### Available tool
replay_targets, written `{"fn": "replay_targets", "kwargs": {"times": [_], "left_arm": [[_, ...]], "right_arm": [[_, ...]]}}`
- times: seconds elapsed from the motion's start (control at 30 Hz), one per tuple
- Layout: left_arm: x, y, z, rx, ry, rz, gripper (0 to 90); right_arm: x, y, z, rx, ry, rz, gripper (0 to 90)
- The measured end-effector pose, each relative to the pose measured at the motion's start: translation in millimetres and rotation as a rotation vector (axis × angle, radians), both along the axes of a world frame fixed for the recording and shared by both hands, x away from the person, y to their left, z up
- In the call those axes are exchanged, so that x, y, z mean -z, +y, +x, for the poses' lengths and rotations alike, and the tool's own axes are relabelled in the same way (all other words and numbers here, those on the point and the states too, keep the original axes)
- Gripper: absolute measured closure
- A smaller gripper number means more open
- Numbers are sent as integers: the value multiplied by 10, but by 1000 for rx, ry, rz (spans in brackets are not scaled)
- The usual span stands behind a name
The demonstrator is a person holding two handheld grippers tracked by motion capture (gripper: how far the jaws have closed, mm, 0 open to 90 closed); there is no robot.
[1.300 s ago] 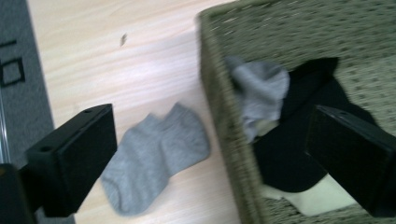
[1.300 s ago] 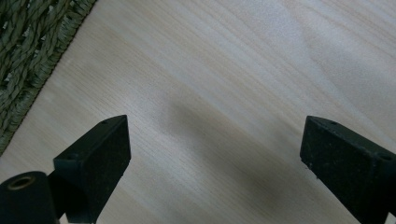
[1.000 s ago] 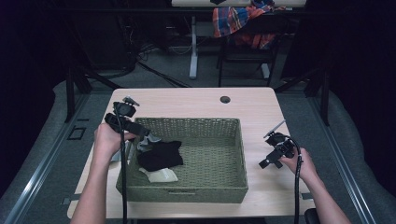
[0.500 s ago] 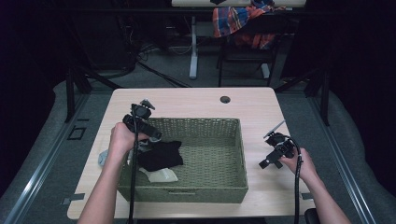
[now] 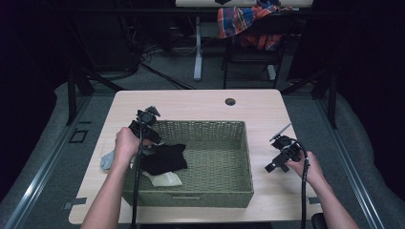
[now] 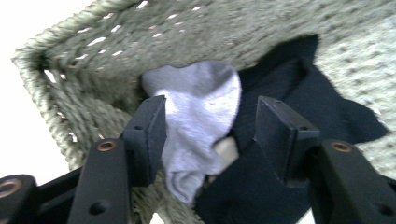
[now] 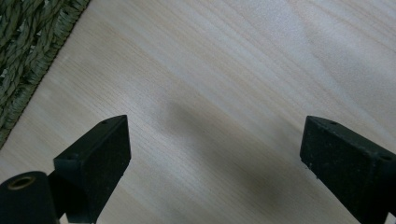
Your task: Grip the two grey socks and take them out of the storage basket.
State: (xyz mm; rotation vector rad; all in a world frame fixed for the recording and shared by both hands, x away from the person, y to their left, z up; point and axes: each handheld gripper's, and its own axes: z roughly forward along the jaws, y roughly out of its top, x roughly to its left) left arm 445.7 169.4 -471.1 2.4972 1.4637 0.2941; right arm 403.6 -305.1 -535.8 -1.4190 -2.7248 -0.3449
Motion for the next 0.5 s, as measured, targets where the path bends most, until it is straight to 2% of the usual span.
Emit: {"fn": "replay_targets", "kwargs": {"times": [0.17,0.2,0.23,0.27,0.4,0.5], "left_arm": [[63,-14,4,3,21,30,570],[63,-21,2,3,14,40,577],[66,-26,1,9,23,36,624],[71,-29,-1,11,25,37,643],[112,-13,-13,15,39,53,740],[108,-15,-22,24,42,56,809]], "right_arm": [[-1,-2,-1,1,-2,1,84],[16,7,-16,26,-17,19,84],[36,15,-29,49,-30,42,84],[16,9,-17,26,-18,18,84],[15,10,-19,27,-20,20,85],[-11,-1,1,-6,-5,-8,85]]}}
